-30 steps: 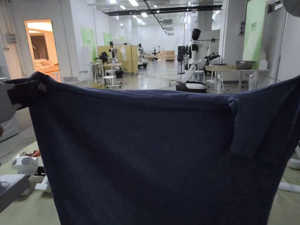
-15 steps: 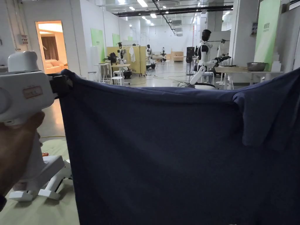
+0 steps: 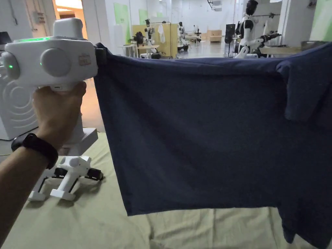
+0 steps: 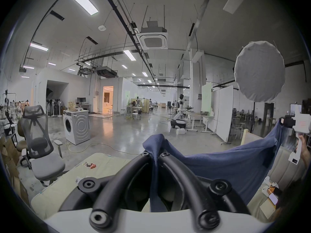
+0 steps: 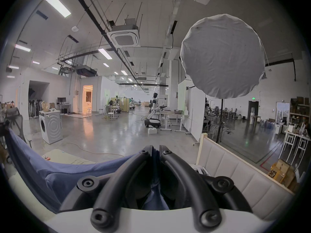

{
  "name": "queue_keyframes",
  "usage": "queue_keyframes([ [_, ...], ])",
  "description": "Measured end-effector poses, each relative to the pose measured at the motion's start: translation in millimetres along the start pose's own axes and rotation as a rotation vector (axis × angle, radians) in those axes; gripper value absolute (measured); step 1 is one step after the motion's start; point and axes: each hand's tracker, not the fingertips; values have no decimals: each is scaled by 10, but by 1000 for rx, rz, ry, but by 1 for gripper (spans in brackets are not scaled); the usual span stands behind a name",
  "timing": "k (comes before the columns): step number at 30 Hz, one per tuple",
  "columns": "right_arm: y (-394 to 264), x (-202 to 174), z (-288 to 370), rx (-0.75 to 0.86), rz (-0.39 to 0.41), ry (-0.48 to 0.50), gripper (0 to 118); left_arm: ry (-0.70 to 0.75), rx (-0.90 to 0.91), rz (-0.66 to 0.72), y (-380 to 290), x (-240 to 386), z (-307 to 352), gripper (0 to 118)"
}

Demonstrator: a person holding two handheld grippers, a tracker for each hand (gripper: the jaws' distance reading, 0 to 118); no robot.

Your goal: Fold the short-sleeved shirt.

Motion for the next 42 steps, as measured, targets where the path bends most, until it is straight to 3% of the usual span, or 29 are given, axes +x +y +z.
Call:
queue_keyframes([
  [3,1,-2,2,-21,-28,-5,9,28,26,42,-94,9,-140,7],
  [4,-101,-101,-690,-59,-68,35,9,39,36,32,-122,18,-162,7],
  [8,-257,-160,-778,-59,-3,-5,9,31,-16,35,-326,15,-338,7],
  [11,-546,-188,-848,-125,-38,13,9,48,-114,47,-657,1,-484,7],
  [12,-742,-164,-856,-162,-83,39,9,44,-157,48,-387,-11,-371,7],
  [14,-1000,-159,-866,-219,-122,46,9,35,-202,67,-747,13,-446,7],
  [16,-1236,-142,-795,-249,-110,50,9,19,-178,83,-788,128,-112,7],
  [18,-1504,-99,-632,-278,-110,66,9,6,-194,104,-1656,131,-212,6],
  [19,-1601,-89,-576,-289,-111,71,9,2,-202,113,-1750,159,-128,7],
  [20,-1309,-128,-746,-303,-106,71,9,-11,-222,120,-1821,222,16,7],
  [23,-1317,-132,-745,-324,-101,79,9,-30,-232,107,-1981,70,200,7],
  [24,-1714,36,-362,-313,-109,94,9,-46,-221,94,-2034,76,335,7],
  [27,-1747,84,-196,-314,-153,102,9,-80,-227,73,-2154,254,1088,7],
  [28,-2089,259,417,-425,-215,75,9,-91,-238,78,-2202,303,1268,7],
  [29,-2305,399,862,-422,-228,62,9,-102,-253,94,-2266,55,1312,7],
  [31,-2482,545,1164,-444,-243,74,9,-115,-273,146,-2470,43,1734,7],
  [32,-2630,375,1246,-403,-357,434,9,-123,-282,166,-2589,90,1981,7],
  [34,-2877,548,1505,-437,-363,441,9,-124,-307,220,-2836,-160,2102,7],
  [35,-3056,668,1661,-449,-374,425,9,-136,-319,243,-2988,-200,2282,7],
  [36,-3009,477,2189,-426,-220,186,9,-117,-341,265,-3119,-170,2505,7],
  [38,-3255,427,2555,-453,-227,165,9,-123,-369,317,-3292,-321,2597,7],
  [42,-3752,432,3027,-552,-265,132,9,-111,-457,297,-3654,-384,3008,7],
])
